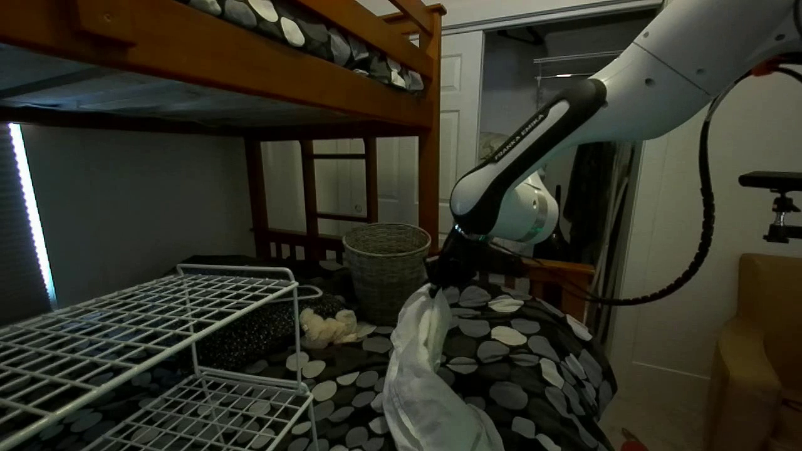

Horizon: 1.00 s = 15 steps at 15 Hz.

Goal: Pick up the white cloth and move it to the right side of the bed

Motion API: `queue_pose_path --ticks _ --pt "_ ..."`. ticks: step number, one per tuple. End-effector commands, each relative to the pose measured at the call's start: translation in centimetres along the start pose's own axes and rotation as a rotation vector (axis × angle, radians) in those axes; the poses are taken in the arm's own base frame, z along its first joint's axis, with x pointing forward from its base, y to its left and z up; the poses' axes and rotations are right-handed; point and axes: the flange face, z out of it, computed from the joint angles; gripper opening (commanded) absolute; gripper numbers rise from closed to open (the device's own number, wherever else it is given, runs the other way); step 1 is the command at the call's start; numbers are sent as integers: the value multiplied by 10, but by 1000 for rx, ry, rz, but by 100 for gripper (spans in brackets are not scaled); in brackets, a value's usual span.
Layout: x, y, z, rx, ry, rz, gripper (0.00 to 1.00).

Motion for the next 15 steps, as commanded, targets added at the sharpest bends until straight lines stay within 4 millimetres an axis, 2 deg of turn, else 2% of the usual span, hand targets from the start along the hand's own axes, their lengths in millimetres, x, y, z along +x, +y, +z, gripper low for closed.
queue_pose_path --ticks 1,3,4,5,6,9,11,12,15 --pt "3 -6 -41 -10 191 -87 1" --pt "6 -12 -61 7 311 -96 1" --pt "5 -17 -64 21 322 -85 1" --pt "-3 -28 -61 52 255 -48 1" --pt "13 -18 -54 24 288 -61 4" --pt "5 -32 -56 53 274 -50 4" --pt "3 -32 -55 54 271 -47 4" --pt "4 -23 -54 29 304 -71 1" --pt "26 14 -69 -49 460 -181 1"
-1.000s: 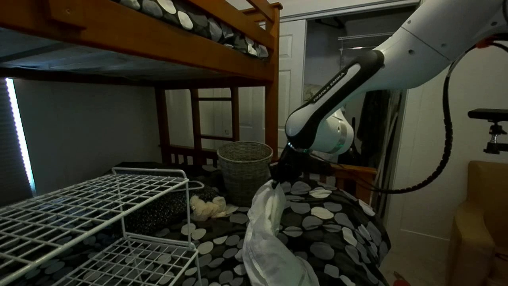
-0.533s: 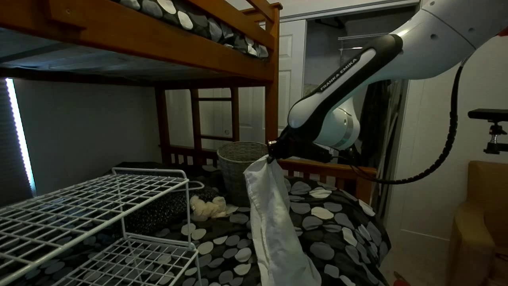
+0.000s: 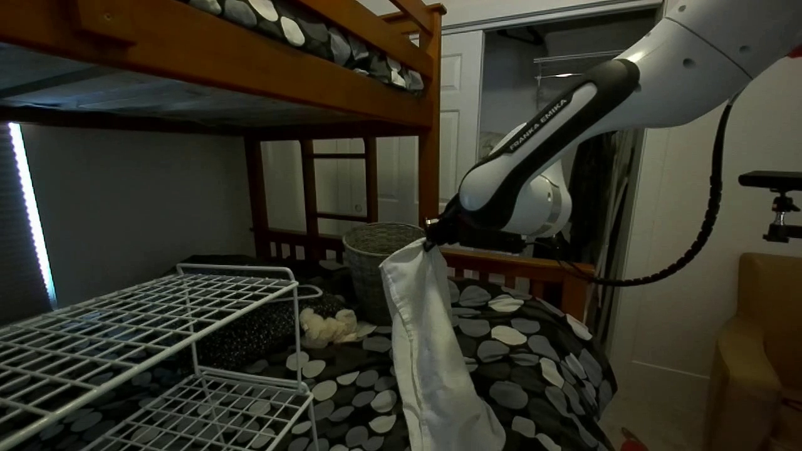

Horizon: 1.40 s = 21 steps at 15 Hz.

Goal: Pick up the white cloth and move it to the right side of the bed

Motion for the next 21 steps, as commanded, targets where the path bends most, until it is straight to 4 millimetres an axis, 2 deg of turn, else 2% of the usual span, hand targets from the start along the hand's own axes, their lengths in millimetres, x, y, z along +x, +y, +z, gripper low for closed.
queue_pose_path --ticks 1,5,7,9,11,15,17,21 --pt "20 50 -9 -78 141 -98 1" --pt "40 123 -24 -238 292 -161 1" --pt "42 141 -28 -336 371 -181 1" --pt "43 143 -27 -434 449 -214 1" --pt "43 132 -20 -472 499 -237 1" --pt "34 115 19 -480 531 -292 1" --pt "23 122 43 -495 505 -305 1" --pt "4 151 76 -555 469 -314 1"
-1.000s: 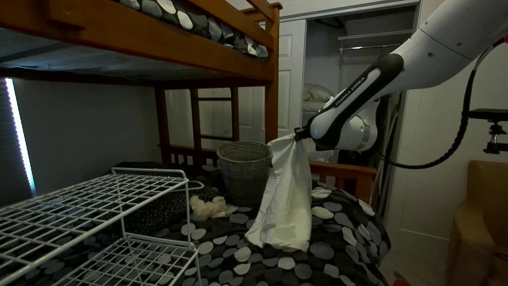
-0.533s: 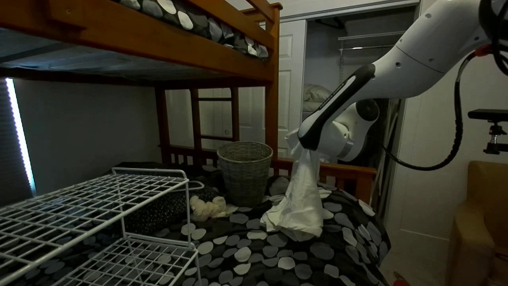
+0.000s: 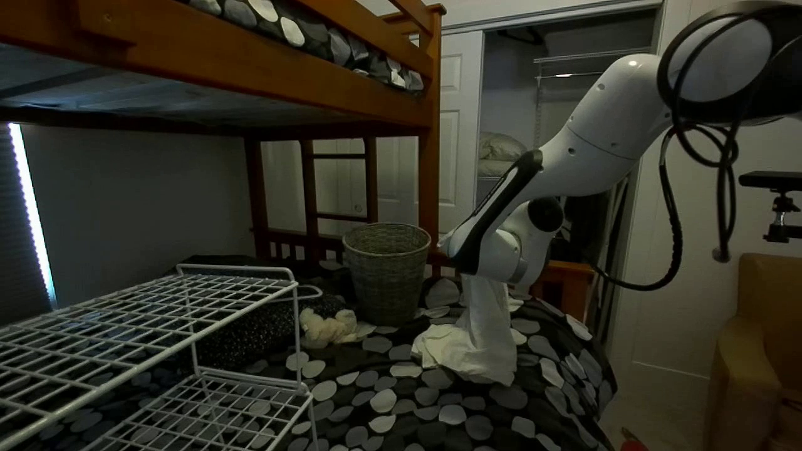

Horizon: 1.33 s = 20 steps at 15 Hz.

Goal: Pick up the white cloth and move it to the right side of the bed

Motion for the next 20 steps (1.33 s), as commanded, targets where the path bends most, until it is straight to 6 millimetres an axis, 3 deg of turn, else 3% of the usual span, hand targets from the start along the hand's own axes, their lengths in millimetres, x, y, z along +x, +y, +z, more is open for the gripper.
queue_pose_path --ticks 1,7,8,9,11,14,18,20 --pt "-34 8 27 -68 -19 -36 1" --pt "-92 34 58 -140 -102 -79 1" --pt "-100 39 60 -157 -123 -86 29" --pt "-105 41 62 -160 -141 -85 30" --pt "-107 38 61 -149 -165 -66 44" --pt "-92 13 47 -58 -236 -13 66" --pt "-58 -49 18 135 -325 57 95" --pt "-40 -76 6 224 -384 110 100"
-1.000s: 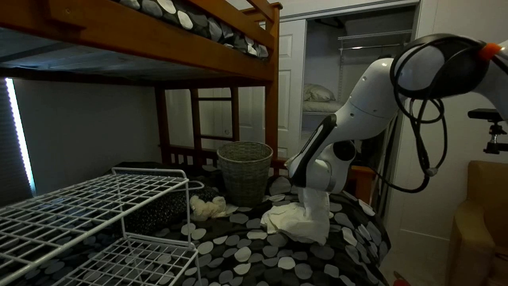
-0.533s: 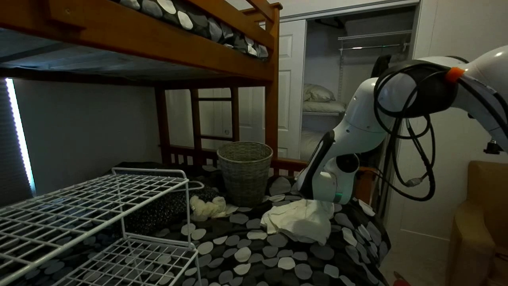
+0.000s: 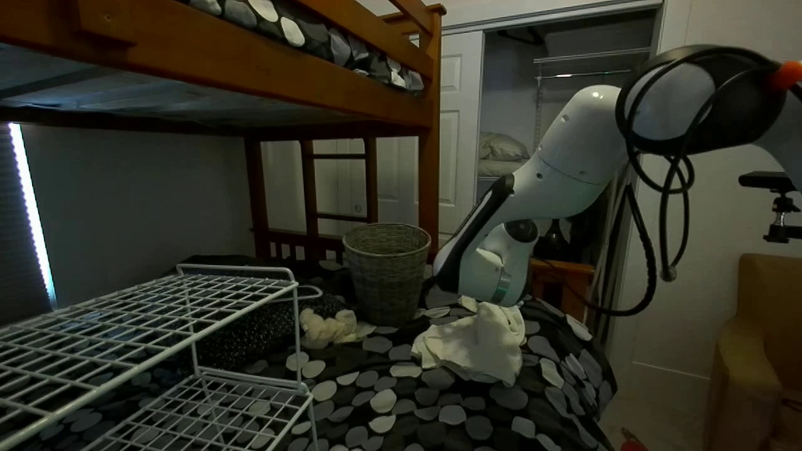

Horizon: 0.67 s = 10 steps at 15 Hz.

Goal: Pick up the white cloth and move it to the right side of the bed

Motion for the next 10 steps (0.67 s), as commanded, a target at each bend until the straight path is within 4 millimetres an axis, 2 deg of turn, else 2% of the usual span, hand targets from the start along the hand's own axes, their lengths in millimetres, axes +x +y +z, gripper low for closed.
queue_pose_path --ticks 1,3,7,9,10 --pt "16 -41 -35 159 -127 71 100" --pt "15 -58 -44 237 -207 114 100" --pt "1 -75 -53 343 -394 186 100" --pt "4 -83 -58 359 -495 237 100" --pt "13 -88 -60 372 -536 273 100"
